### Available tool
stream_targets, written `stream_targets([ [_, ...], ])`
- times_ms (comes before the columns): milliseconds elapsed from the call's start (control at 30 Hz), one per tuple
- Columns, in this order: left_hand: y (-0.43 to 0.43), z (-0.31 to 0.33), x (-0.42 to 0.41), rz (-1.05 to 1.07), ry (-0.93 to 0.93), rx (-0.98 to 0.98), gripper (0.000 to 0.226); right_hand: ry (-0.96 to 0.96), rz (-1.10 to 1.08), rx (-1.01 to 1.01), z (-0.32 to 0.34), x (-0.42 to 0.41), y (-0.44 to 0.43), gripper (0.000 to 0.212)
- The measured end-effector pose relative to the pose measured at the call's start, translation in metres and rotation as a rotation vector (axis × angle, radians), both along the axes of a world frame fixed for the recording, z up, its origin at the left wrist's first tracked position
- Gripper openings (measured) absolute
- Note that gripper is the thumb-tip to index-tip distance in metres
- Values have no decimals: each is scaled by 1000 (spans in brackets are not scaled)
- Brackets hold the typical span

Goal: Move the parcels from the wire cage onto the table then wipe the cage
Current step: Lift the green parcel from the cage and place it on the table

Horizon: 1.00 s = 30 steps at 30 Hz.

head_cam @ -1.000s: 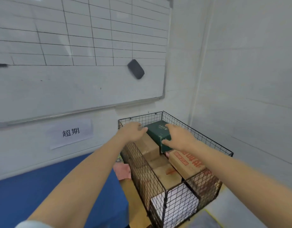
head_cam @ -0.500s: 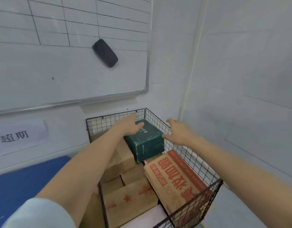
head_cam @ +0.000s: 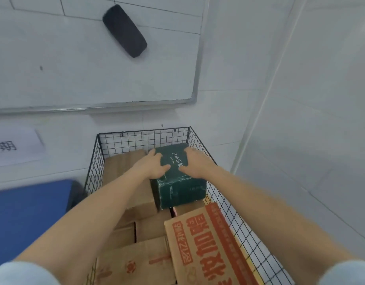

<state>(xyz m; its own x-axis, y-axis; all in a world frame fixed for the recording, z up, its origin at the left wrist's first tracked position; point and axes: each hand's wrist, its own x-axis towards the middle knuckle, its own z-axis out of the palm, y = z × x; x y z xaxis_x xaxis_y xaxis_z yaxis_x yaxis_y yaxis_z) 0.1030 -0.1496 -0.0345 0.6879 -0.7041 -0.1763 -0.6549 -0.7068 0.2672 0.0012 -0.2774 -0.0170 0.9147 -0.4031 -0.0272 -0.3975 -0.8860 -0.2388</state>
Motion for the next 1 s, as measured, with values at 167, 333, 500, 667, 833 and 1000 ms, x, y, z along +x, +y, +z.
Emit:
stream_targets([
  [167,-13,-11,18,99,28,15,71,87,47,50,-16,25,-27,81],
  [333,-26,-26,31,239,178,-6,76,157,-7,162,-31,42,-46,91],
  [500,-35,-29,32,346,333,-108,77,165,-42,219,-41,48,-55,99],
  [667,-36,-5,33,437,347,-230,85,49,-54,197,-18,49,-50,101],
  [833,-19,57,34,486,338,-476,83,-135,-12,185,39,43,-40,106],
  [1000,14,101,34,563,410,-691,81,-240,-8,240,75,37,-20,108],
])
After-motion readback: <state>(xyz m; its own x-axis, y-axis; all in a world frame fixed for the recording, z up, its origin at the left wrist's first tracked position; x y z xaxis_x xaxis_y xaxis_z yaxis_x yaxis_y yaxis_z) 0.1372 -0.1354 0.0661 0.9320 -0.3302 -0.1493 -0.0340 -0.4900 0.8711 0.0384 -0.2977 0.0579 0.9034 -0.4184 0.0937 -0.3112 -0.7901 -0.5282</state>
